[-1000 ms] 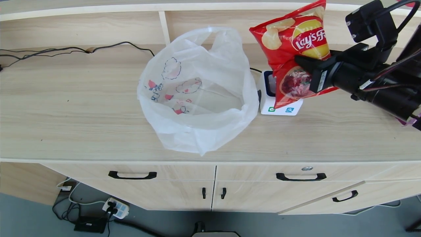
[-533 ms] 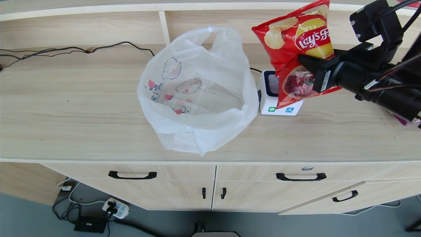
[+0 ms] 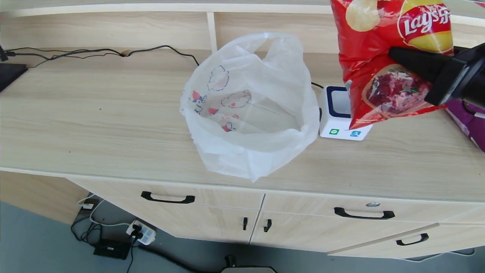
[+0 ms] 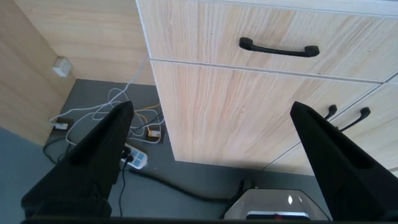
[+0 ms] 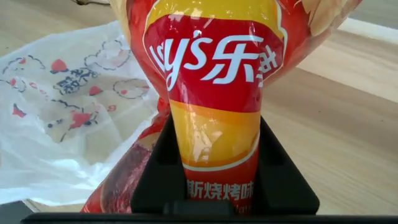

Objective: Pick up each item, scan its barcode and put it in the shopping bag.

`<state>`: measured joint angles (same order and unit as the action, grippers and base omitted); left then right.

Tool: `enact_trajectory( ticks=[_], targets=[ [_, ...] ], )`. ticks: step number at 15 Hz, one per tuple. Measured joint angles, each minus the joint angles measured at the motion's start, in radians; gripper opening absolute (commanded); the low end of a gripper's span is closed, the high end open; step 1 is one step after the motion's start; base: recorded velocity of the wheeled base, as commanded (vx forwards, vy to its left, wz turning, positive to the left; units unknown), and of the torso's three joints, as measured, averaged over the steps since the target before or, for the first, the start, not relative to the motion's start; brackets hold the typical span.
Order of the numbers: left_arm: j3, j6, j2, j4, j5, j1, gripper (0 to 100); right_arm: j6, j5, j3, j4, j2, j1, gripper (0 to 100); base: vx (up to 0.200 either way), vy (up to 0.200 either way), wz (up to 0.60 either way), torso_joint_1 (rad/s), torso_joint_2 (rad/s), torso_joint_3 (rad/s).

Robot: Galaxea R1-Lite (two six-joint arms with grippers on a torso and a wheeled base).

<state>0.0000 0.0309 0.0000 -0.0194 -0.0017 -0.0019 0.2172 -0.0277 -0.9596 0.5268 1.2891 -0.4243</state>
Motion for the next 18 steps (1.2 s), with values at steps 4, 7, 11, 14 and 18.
enact_trajectory(
  ticks=[4, 7, 11, 14, 18],
  targets=[
    [0.000, 0.000, 0.000, 0.000, 0.000, -0.001, 100, -0.021, 0.000, -0.013, -0.008, -0.063, -0.011, 0, 0.000, 0.000, 0.60, 0.002, 0.00, 0.001],
    [0.000, 0.000, 0.000, 0.000, 0.000, 0.000, 100, -0.047, 0.001, -0.079, -0.009, -0.060, -0.012, 0, 0.000, 0.000, 0.60, 0.002, 0.00, 0.002],
    [0.000, 0.001, 0.000, 0.000, 0.000, -0.002, 100, -0.220, 0.131, -0.057, -0.013, -0.044, -0.016, 0, 0.000, 0.000, 0.00, 0.000, 0.00, 0.000],
    [0.000, 0.001, 0.000, -0.001, 0.000, 0.000, 100, -0.413, 0.222, -0.052, -0.010, -0.010, -0.014, 0, 0.000, 0.000, 0.00, 0.000, 0.00, 0.000],
    [0.000, 0.003, 0.000, -0.001, 0.000, -0.001, 100, -0.456, 0.228, -0.024, -0.009, 0.036, -0.027, 0, 0.000, 0.000, 0.00, 0.000, 0.00, 0.000]
  ],
)
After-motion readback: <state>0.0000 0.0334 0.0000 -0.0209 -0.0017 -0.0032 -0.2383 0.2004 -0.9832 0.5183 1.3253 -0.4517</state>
